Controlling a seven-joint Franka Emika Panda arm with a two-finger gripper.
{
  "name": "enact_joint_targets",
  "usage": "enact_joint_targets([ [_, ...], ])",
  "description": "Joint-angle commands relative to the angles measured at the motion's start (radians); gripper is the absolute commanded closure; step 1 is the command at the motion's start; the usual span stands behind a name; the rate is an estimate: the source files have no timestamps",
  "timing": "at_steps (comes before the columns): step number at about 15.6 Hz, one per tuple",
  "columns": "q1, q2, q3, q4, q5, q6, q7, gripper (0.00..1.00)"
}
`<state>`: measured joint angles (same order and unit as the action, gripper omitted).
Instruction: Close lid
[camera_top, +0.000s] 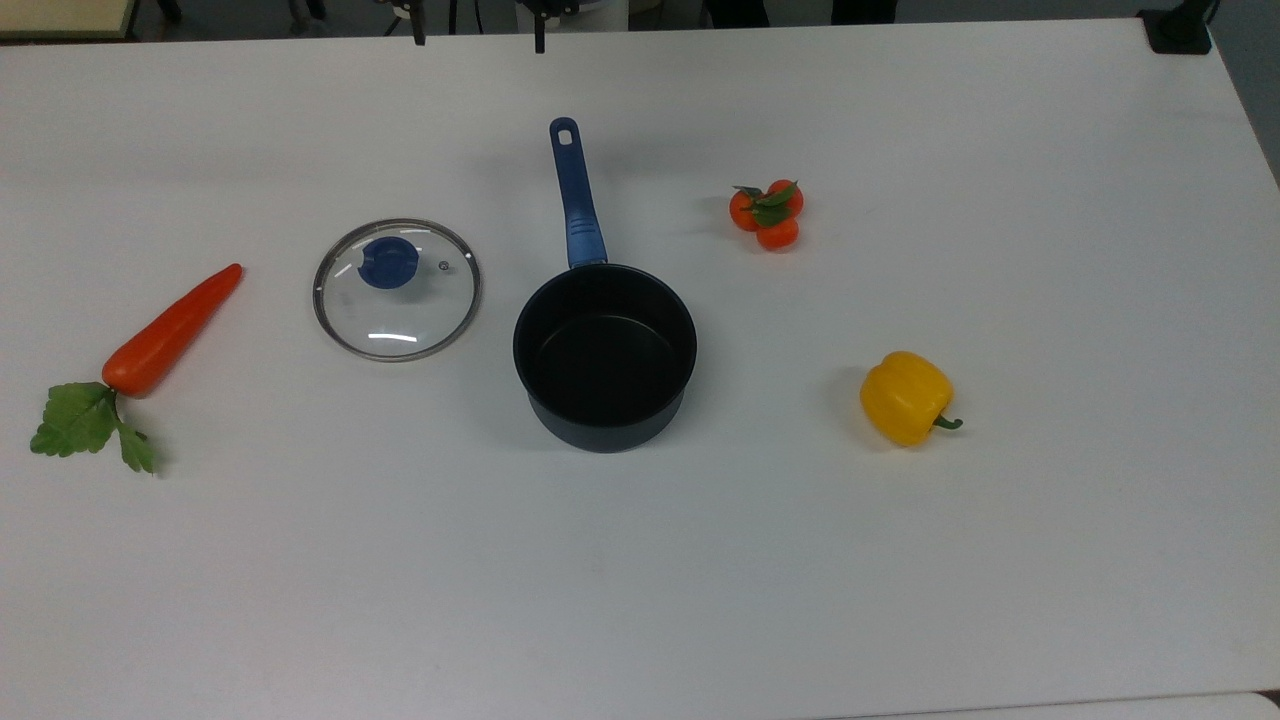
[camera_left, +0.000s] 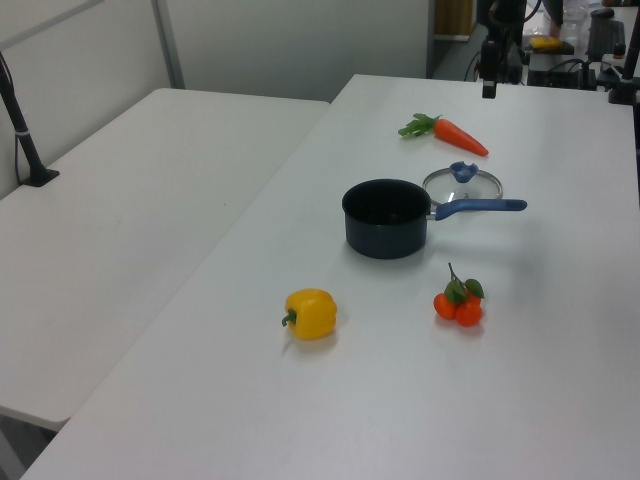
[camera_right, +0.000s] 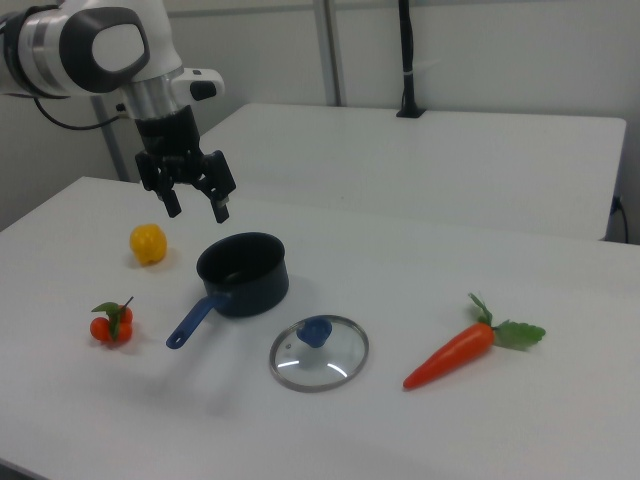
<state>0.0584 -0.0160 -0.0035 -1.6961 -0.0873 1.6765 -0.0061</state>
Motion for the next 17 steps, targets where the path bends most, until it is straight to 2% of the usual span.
enact_joint_targets([
  [1, 0.008, -0.013, -0.006, -0.013, 0.003, -0.008, 0.012, 0.0],
  [13, -0.006, -0.015, -0.007, -0.013, 0.004, -0.009, 0.015, 0.0],
  [17, -0.089, -0.015, -0.006, -0.014, 0.006, -0.001, -0.002, 0.0],
])
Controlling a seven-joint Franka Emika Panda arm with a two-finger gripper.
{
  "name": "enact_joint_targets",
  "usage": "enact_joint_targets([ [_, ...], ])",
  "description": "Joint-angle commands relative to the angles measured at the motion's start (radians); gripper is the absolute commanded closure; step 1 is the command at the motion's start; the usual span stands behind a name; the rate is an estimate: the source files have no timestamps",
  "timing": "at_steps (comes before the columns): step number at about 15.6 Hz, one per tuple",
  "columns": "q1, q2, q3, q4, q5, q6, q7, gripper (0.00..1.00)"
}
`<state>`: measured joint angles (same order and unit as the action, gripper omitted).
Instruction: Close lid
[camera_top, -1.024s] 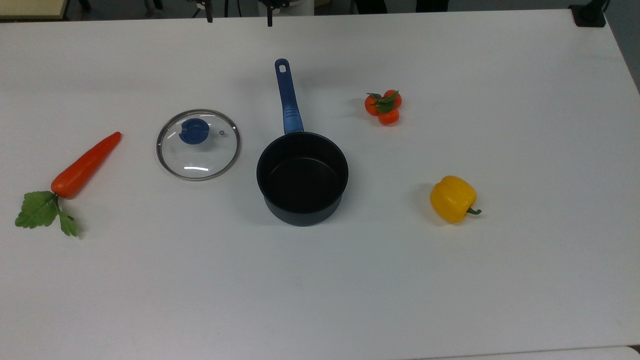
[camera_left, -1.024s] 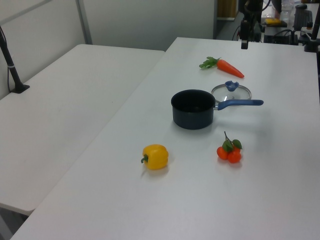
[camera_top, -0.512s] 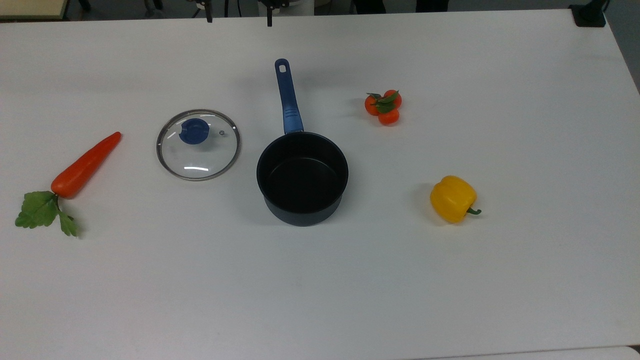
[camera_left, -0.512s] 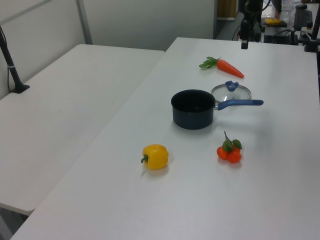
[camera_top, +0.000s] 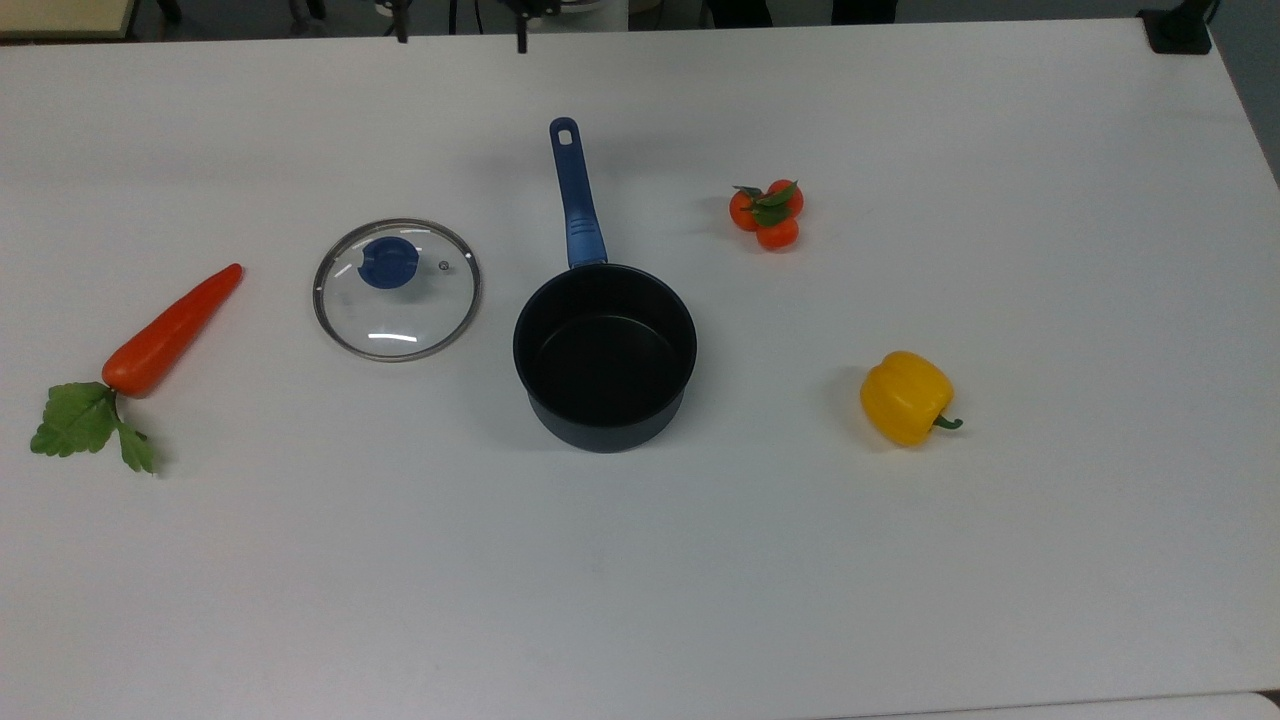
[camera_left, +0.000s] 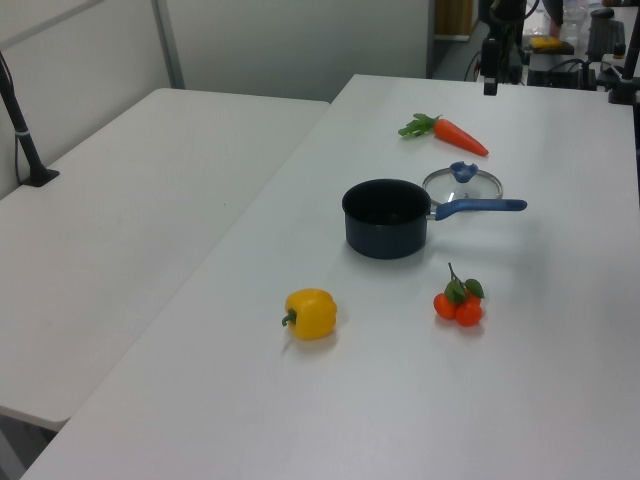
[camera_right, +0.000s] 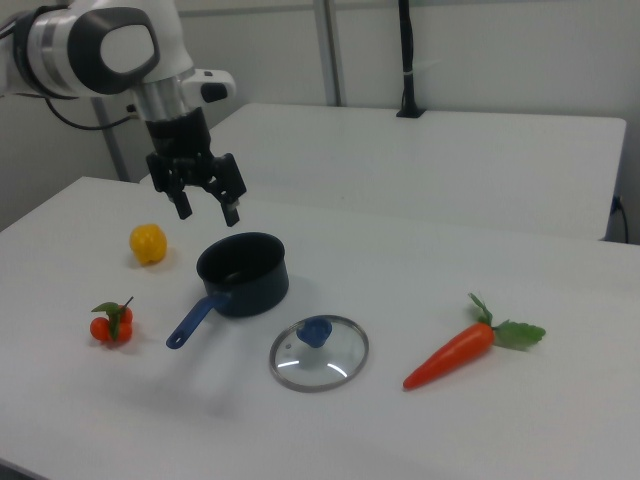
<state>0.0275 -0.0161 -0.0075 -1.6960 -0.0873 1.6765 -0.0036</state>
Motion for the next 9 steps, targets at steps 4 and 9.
enact_joint_targets([
  [4, -0.141, -0.002, 0.0, -0.028, 0.021, 0.008, -0.096, 0.0],
  [9, -0.211, -0.001, -0.002, -0.146, 0.021, 0.115, -0.193, 0.0],
])
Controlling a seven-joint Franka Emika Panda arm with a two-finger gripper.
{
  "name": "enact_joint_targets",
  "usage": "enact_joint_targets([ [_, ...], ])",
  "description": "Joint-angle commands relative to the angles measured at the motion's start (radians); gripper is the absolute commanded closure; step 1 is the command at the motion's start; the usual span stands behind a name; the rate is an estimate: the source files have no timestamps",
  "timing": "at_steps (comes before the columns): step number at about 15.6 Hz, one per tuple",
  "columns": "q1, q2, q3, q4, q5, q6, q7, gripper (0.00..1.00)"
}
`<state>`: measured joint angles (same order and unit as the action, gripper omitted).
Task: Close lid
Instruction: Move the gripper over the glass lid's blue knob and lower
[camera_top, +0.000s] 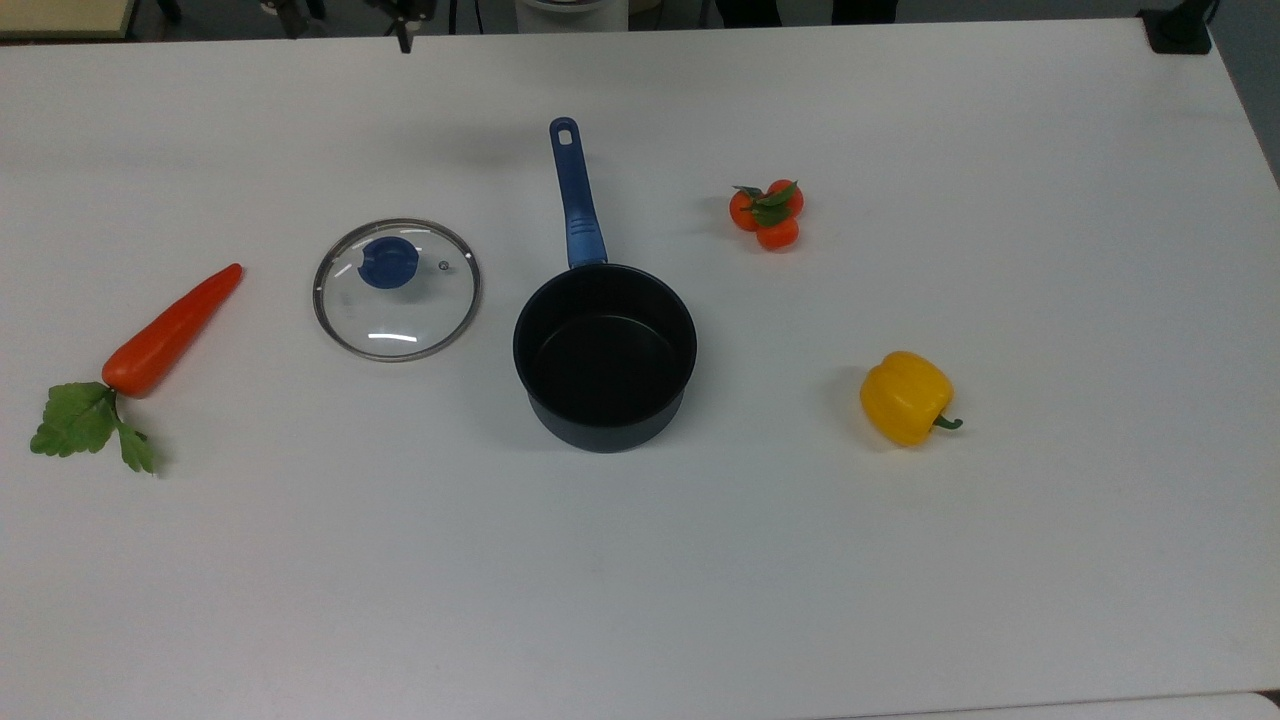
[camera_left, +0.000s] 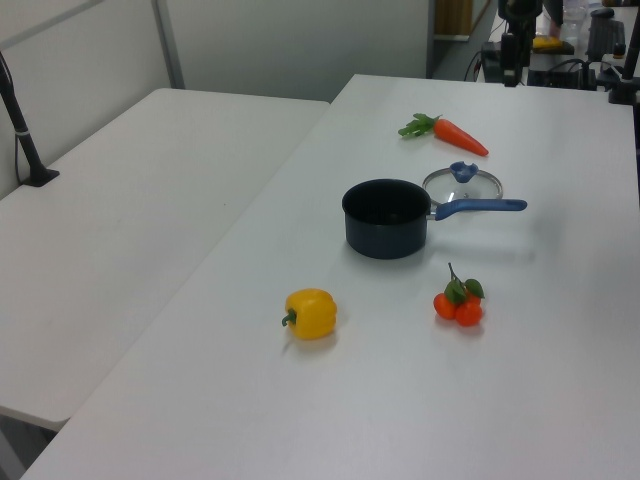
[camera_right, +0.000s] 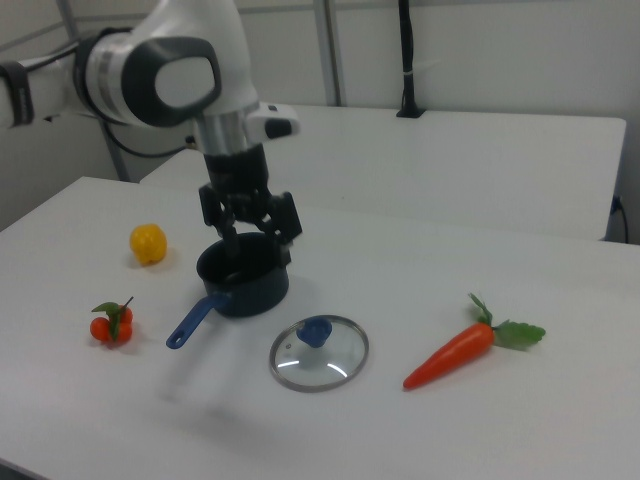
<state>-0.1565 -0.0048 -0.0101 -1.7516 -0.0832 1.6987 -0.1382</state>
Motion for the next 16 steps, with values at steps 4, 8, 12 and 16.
enact_joint_targets([
  [4, -0.026, -0.011, 0.001, -0.213, 0.014, 0.269, -0.058, 0.0],
  [8, -0.028, 0.022, 0.001, -0.31, 0.014, 0.47, -0.049, 0.0],
  [12, -0.026, 0.08, 0.001, -0.355, 0.014, 0.656, -0.046, 0.0],
  [16, -0.018, 0.15, 0.001, -0.352, 0.014, 0.739, -0.069, 0.0],
])
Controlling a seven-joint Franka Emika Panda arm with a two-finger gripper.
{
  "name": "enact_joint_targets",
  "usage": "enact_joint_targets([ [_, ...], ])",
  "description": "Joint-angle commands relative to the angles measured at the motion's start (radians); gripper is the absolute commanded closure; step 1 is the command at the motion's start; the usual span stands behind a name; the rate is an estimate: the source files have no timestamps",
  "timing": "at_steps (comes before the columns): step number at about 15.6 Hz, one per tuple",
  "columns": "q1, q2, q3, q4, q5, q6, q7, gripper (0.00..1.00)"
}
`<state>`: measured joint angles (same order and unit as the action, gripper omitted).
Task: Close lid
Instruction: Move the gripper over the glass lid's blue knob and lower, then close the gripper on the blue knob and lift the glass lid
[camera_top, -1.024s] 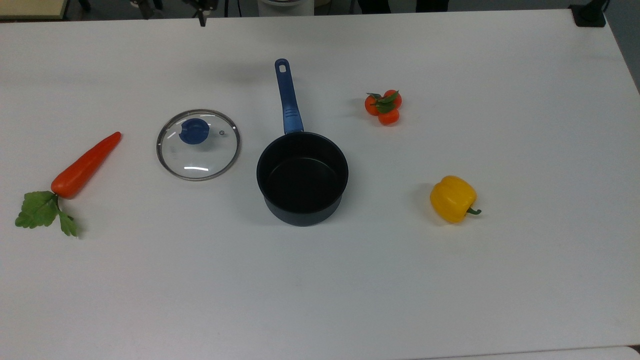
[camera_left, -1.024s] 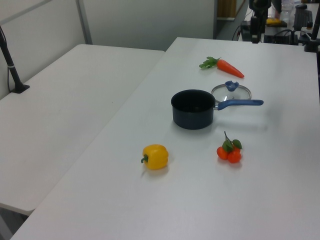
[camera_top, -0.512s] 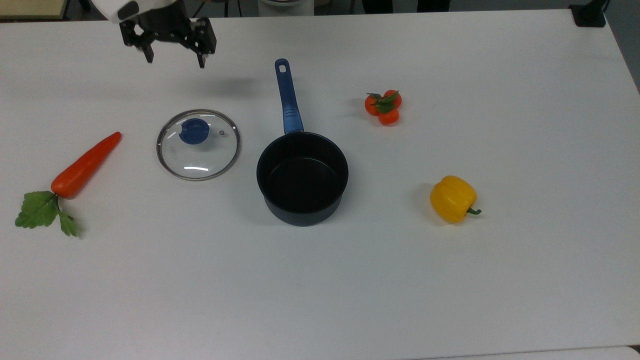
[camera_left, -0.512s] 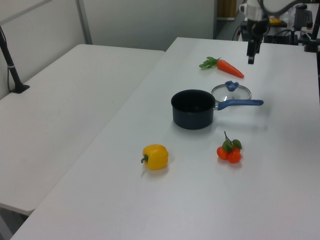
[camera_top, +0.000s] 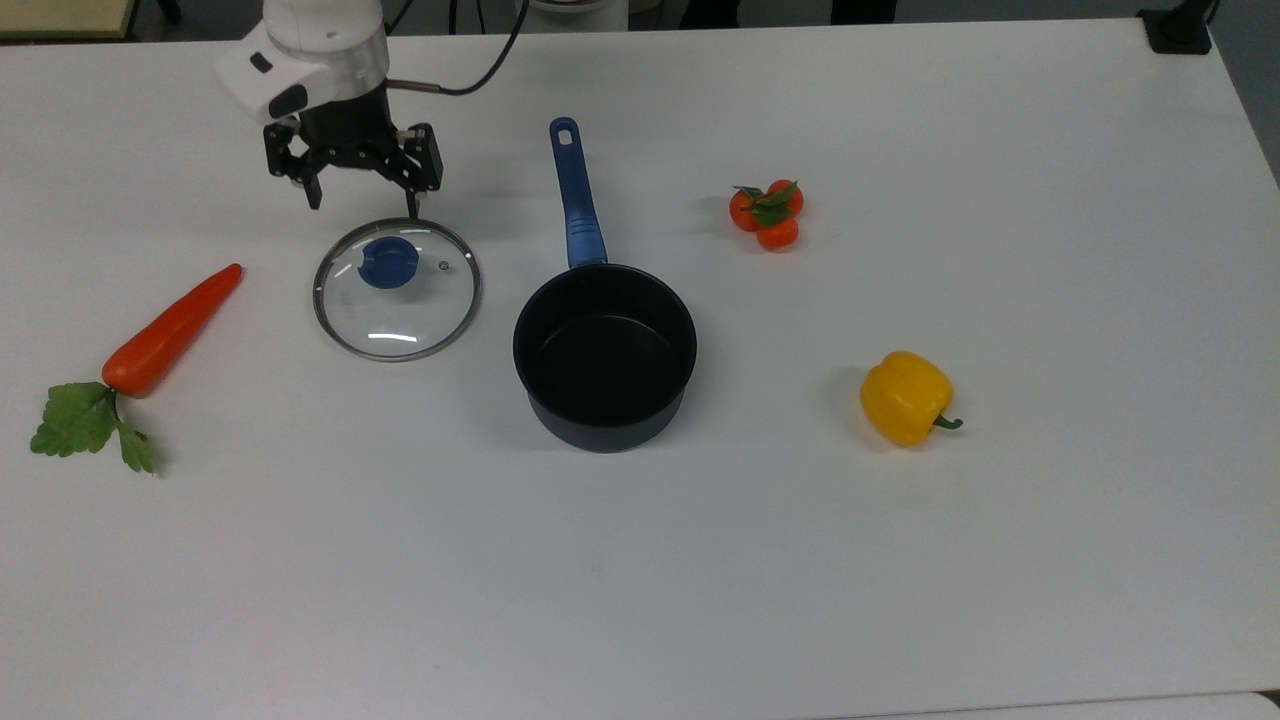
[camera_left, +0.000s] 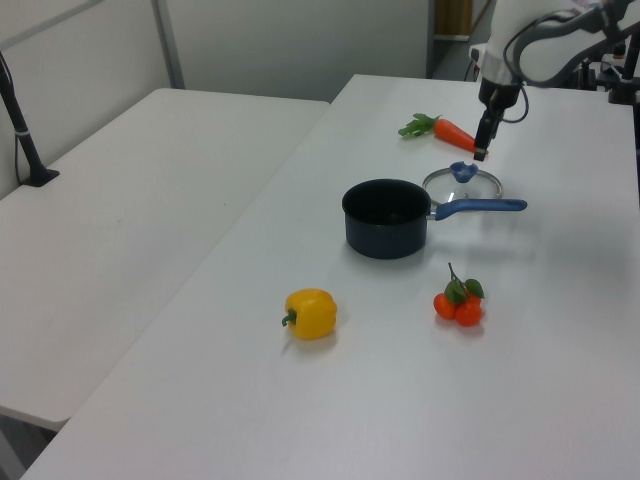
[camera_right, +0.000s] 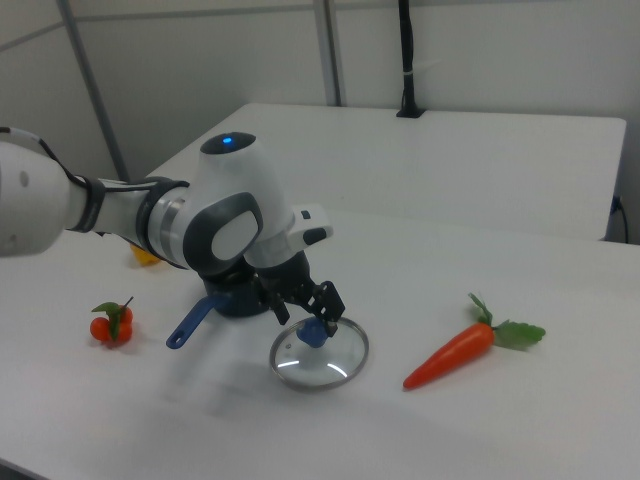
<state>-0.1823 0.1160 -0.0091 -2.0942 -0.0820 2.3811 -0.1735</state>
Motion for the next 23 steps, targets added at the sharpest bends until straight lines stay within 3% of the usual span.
enact_joint_targets([
  [1, 0.01, 0.043, 0.0, -0.004, 0.011, 0.059, -0.035, 0.0],
  [10, 0.015, 0.103, 0.008, 0.014, 0.018, 0.135, -0.031, 0.01],
  [13, 0.015, 0.105, 0.012, 0.028, 0.024, 0.133, -0.02, 0.18],
  [17, 0.017, 0.108, 0.017, 0.028, 0.05, 0.133, -0.021, 0.3],
  [23, 0.017, 0.113, 0.018, 0.028, 0.056, 0.132, -0.017, 0.32],
])
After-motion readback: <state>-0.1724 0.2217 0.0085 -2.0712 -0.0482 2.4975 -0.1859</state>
